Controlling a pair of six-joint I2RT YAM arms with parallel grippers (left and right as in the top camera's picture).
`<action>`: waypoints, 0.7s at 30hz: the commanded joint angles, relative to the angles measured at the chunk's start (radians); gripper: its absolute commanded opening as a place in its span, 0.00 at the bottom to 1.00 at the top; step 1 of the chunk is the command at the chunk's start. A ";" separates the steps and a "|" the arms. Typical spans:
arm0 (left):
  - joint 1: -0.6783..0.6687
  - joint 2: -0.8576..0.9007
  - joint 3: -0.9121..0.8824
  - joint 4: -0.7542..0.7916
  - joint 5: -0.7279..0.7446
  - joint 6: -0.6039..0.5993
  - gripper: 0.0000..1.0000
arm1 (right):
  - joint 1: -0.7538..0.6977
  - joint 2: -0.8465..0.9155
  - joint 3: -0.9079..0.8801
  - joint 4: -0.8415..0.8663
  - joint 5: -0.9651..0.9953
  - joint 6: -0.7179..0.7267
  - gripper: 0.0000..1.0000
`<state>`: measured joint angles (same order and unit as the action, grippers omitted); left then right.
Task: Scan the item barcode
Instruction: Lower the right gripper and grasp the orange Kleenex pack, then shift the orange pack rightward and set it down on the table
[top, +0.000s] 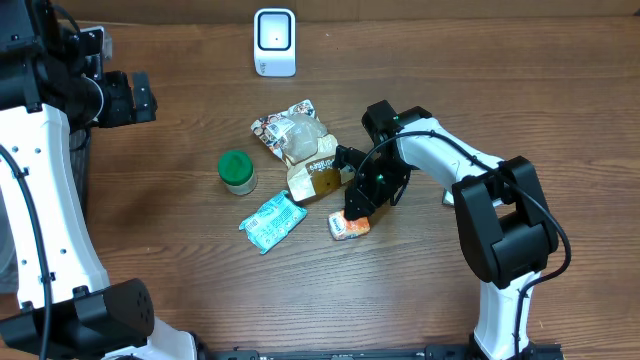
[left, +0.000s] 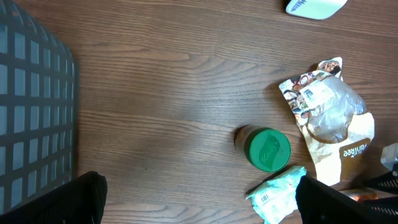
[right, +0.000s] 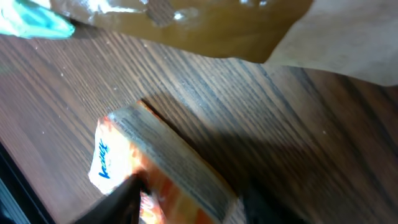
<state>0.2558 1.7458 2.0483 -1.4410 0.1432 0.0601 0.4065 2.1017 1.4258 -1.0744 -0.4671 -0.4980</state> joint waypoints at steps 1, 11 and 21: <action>0.001 0.001 -0.005 0.002 0.011 0.022 1.00 | -0.002 0.004 -0.012 0.000 -0.006 0.007 0.27; 0.001 0.001 -0.005 0.002 0.011 0.022 1.00 | -0.013 0.003 0.011 -0.024 -0.006 0.170 0.04; 0.001 0.001 -0.005 0.002 0.011 0.022 0.99 | -0.107 -0.134 0.081 -0.037 -0.006 0.449 0.04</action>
<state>0.2562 1.7458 2.0483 -1.4410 0.1436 0.0601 0.3370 2.0811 1.4685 -1.1137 -0.4706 -0.1814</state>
